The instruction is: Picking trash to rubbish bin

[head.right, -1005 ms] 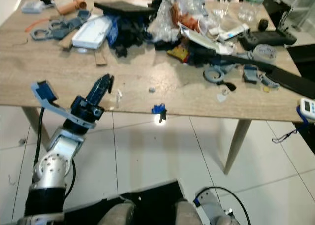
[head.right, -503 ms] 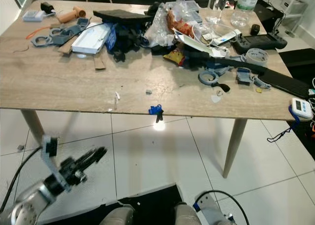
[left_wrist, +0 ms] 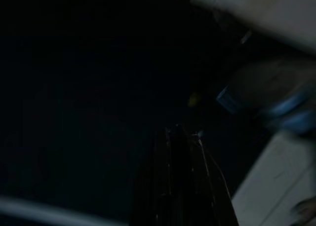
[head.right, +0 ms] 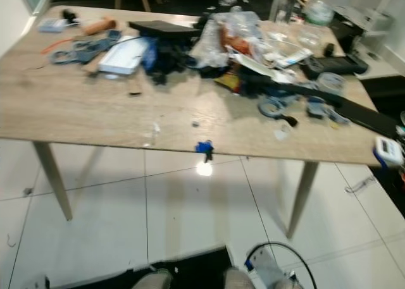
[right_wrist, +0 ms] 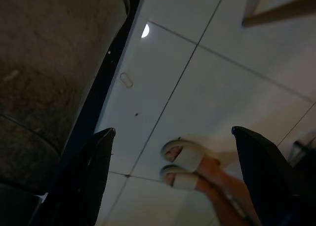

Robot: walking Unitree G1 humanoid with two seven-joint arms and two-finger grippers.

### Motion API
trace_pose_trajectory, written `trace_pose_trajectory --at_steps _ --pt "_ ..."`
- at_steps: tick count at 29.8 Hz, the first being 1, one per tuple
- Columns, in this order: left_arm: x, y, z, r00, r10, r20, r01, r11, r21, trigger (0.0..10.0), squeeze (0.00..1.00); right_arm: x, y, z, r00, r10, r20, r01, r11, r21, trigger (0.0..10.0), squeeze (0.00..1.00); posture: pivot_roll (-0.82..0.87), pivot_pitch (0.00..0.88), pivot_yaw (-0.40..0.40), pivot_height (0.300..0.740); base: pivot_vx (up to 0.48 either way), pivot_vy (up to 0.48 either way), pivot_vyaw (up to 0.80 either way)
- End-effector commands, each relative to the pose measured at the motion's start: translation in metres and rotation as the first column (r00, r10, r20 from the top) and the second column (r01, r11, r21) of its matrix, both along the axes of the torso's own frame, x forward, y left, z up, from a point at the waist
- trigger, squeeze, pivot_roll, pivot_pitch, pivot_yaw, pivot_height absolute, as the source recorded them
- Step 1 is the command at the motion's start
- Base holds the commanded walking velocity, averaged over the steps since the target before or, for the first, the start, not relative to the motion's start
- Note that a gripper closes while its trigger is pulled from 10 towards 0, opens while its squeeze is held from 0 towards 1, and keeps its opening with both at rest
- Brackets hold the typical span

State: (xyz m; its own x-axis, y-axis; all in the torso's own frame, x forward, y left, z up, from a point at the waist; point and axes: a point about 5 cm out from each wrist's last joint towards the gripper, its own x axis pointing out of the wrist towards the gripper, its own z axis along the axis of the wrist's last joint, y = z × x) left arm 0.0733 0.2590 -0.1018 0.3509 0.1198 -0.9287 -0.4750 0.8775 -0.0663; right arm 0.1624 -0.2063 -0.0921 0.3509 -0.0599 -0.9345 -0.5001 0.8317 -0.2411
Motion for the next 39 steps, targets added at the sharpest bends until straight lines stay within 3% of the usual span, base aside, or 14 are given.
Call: trace_pose_trajectory --at_steps 1,2,4,6,12,13,18,23,29,39 --pt "-0.018 -0.013 -0.008 0.990 -0.092 -0.105 0.094 0.995 0.012 10.0 0.00 -0.005 0.005 -0.003 1.000 0.013 -0.028 -0.012 1.000 0.021 10.0 0.00 0.05 0.133 -0.018 0.740 0.000 0.000 0.79" --pt "-0.022 -0.017 -0.010 0.981 -0.134 -0.138 0.138 0.990 0.020 10.0 0.00 -0.005 0.004 -0.003 0.999 0.016 -0.029 -0.015 1.000 0.019 10.0 0.00 0.05 0.133 -0.018 0.740 0.000 0.000 0.79" --pt "-0.031 -0.028 -0.014 0.909 -0.339 -0.241 0.358 0.933 0.038 10.0 0.00 -0.005 0.004 -0.003 0.999 0.020 -0.030 -0.020 1.000 0.018 10.0 0.00 0.05 0.131 -0.017 0.740 0.000 0.000 0.79" --pt "-0.032 -0.034 -0.016 0.845 -0.451 -0.287 0.484 0.874 0.051 10.0 0.00 -0.005 0.003 -0.003 0.999 0.026 -0.032 -0.025 1.000 0.018 10.0 0.00 0.04 0.130 -0.017 0.740 0.000 0.000 0.79" --pt "-0.024 -0.043 -0.018 0.829 -0.488 -0.272 0.520 0.853 0.055 10.0 0.00 -0.005 0.001 -0.002 0.998 0.040 -0.039 -0.039 0.999 0.014 10.0 0.00 0.05 0.131 -0.020 0.740 0.000 0.000 0.79" --pt "-0.019 -0.047 -0.018 0.808 -0.523 -0.271 0.557 0.829 0.060 10.0 0.00 -0.005 -0.001 -0.001 0.998 0.046 -0.043 -0.045 0.999 0.011 10.0 0.00 0.05 0.131 -0.020 0.740 0.000 0.000 0.79" --pt "-0.013 -0.051 -0.018 0.785 -0.558 -0.267 0.591 0.805 0.055 10.0 0.00 -0.003 -0.004 0.000 0.998 0.048 -0.043 -0.048 0.999 0.008 10.0 0.00 0.05 0.129 -0.017 0.740 0.000 0.000 0.79" --pt "0.000 -0.057 -0.017 0.736 -0.623 -0.265 0.658 0.751 0.059 10.0 0.00 -0.001 -0.012 0.002 0.997 0.057 -0.051 -0.057 0.998 0.000 10.0 0.00 0.05 0.120 -0.020 0.740 0.000 0.000 0.79" --pt "0.006 -0.063 -0.017 0.725 -0.638 -0.259 0.671 0.739 0.056 10.0 0.00 -0.001 -0.009 0.002 0.996 0.071 -0.059 -0.072 0.997 -0.001 10.0 0.00 0.05 0.115 -0.026 0.740 0.000 0.000 0.79" --pt "0.004 -0.062 -0.017 0.706 -0.656 -0.266 0.688 0.724 0.040 10.0 0.00 0.004 0.007 0.001 0.993 0.103 -0.054 -0.102 0.995 0.018 10.0 0.00 0.06 0.110 -0.031 0.740 0.000 0.000 0.79"
